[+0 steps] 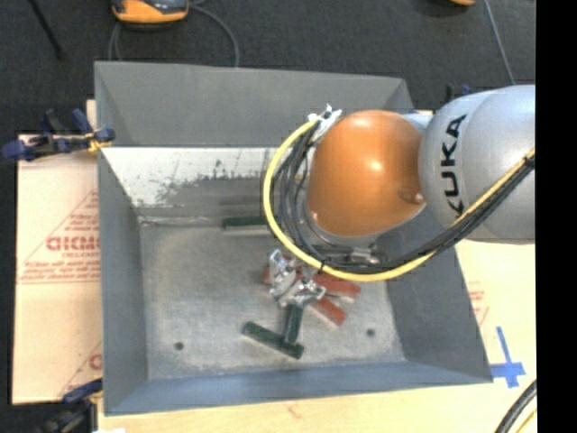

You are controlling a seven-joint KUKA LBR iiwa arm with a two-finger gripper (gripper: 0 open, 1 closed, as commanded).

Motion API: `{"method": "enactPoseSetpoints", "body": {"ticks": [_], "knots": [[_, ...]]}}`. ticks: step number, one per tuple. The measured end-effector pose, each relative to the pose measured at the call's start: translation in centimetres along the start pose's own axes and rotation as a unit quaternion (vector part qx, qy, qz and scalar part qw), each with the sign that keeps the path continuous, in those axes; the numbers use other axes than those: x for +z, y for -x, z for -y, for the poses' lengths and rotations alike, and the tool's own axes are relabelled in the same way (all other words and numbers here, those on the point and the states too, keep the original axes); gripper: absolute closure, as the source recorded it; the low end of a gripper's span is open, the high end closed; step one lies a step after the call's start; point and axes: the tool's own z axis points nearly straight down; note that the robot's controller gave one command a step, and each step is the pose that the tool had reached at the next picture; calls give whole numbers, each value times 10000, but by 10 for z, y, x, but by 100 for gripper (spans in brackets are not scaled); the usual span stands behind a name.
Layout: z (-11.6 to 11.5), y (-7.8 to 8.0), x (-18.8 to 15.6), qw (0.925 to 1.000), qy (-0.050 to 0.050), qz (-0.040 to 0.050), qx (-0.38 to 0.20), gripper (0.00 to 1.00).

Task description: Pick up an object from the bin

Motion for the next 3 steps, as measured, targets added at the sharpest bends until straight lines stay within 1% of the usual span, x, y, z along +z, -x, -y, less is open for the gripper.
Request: {"method": "enactPoseSetpoints", "body": {"ticks": [1,2,3], "knots": [[-11,-8,70,9992,12,-6,-398,0],[-10,-7,66,9993,-9,20,-385,0],[26,-19,114,9998,-51,22,-178,100]]}}
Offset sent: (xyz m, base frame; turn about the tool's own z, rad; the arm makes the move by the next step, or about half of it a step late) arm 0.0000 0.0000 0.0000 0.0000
